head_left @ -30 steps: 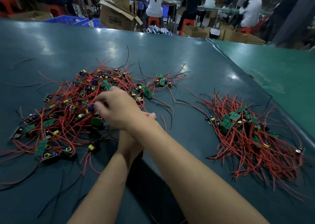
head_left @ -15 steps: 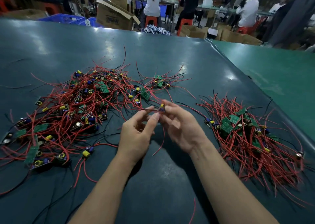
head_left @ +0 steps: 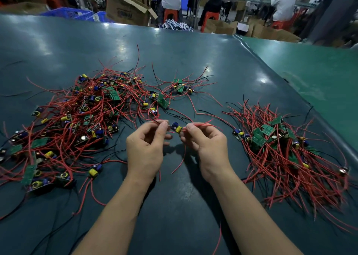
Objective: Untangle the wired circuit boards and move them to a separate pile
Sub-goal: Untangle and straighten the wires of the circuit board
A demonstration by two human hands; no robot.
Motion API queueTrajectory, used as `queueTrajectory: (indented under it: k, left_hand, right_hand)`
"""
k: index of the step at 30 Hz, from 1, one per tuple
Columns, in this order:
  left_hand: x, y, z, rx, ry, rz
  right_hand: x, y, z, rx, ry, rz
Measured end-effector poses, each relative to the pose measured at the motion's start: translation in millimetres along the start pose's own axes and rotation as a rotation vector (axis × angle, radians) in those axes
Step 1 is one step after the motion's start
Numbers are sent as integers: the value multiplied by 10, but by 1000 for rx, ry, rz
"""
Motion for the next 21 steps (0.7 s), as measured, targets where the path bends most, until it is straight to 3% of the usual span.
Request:
queueTrajectory:
  k: [5, 8, 15, 21]
  left_hand:
    - [26, 18, 26, -97, 15, -6]
    - [8, 25, 32, -153, 62, -100]
    - [26, 21, 17, -292, 118, -177]
    - [45, 7, -17, -232, 107, -170]
  right_hand:
    - [-16, 15, -3, -11, -10, 0]
    - [-29, 25, -11, -51, -17, -14]
    - [29, 52, 38, -130, -90, 128]
    - [15, 33, 47, -18, 7, -26]
Point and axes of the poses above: each hand's wrist, its own y-axis away from the middle knuckle, its own z-axis out of the palm, x = y × z, the point moved 4 cm from there along -y, towards the middle knuckle, and after that the axes turned 6 degrees about -z, right-handed, at the moved point
